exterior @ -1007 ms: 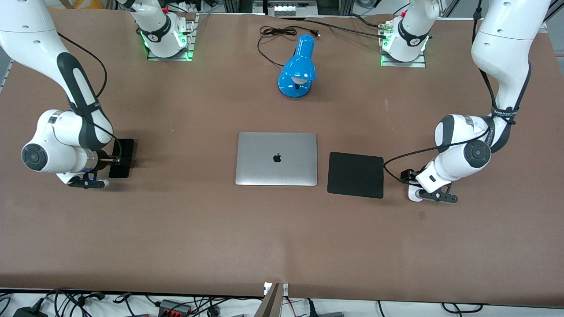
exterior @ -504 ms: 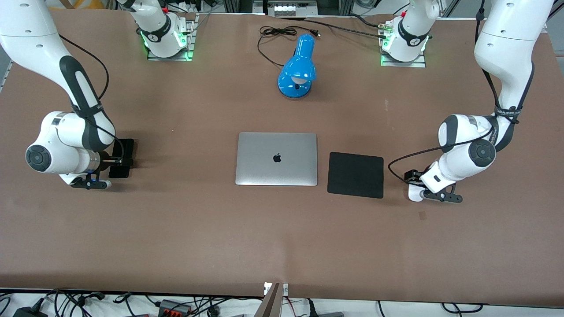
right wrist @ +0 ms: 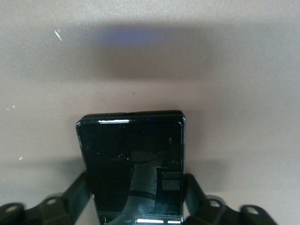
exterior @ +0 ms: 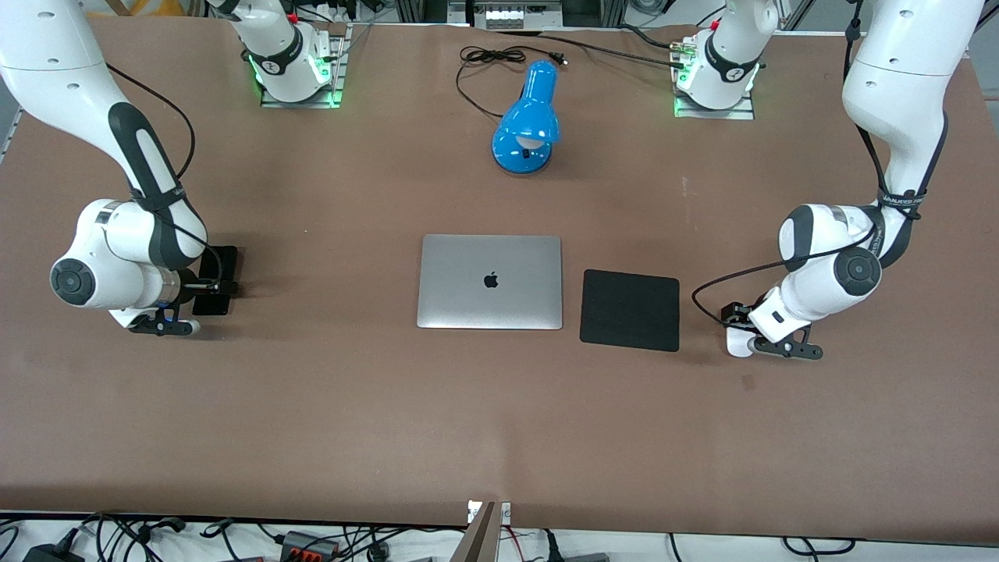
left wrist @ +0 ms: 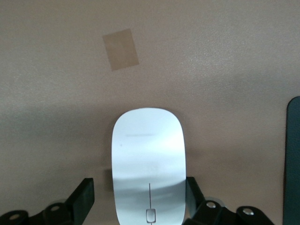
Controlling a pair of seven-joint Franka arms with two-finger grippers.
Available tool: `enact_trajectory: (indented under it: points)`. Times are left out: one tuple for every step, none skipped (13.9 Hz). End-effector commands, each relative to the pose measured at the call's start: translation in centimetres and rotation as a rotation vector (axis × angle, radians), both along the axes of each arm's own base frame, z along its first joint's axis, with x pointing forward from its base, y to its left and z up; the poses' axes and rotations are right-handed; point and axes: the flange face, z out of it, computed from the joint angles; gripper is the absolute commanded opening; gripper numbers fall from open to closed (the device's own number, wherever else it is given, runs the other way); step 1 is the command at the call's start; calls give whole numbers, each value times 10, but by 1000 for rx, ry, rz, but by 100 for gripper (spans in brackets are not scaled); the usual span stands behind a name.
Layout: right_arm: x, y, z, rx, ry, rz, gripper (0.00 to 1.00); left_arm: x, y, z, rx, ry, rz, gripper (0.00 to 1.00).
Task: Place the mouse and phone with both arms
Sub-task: 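Close the right gripper on the phone while the left gripper grasps the mouse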
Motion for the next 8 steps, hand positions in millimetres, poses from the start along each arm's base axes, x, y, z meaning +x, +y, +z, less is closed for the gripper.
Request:
enact_trajectory:
  points:
    - [0,6,-5,13,7,8,40,-1,5,1,9,-17,-23,75]
    - [1,7,-4,15,7,16,34,-1,5,1,9,-15,-23,68]
    - [1,7,-2,17,10,21,32,0,5,3,9,-16,-24,64]
    - [1,9,2,19,24,24,28,0,3,6,9,-13,-27,58]
    - [1,11,8,21,31,25,27,0,-1,8,8,-2,-30,52]
    - [2,16,18,24,39,33,27,1,-2,10,9,13,-29,48]
    - [6,35,33,33,29,47,27,6,-4,17,9,21,-26,47]
    - [9,48,47,37,19,51,27,7,-8,26,13,35,-31,45]
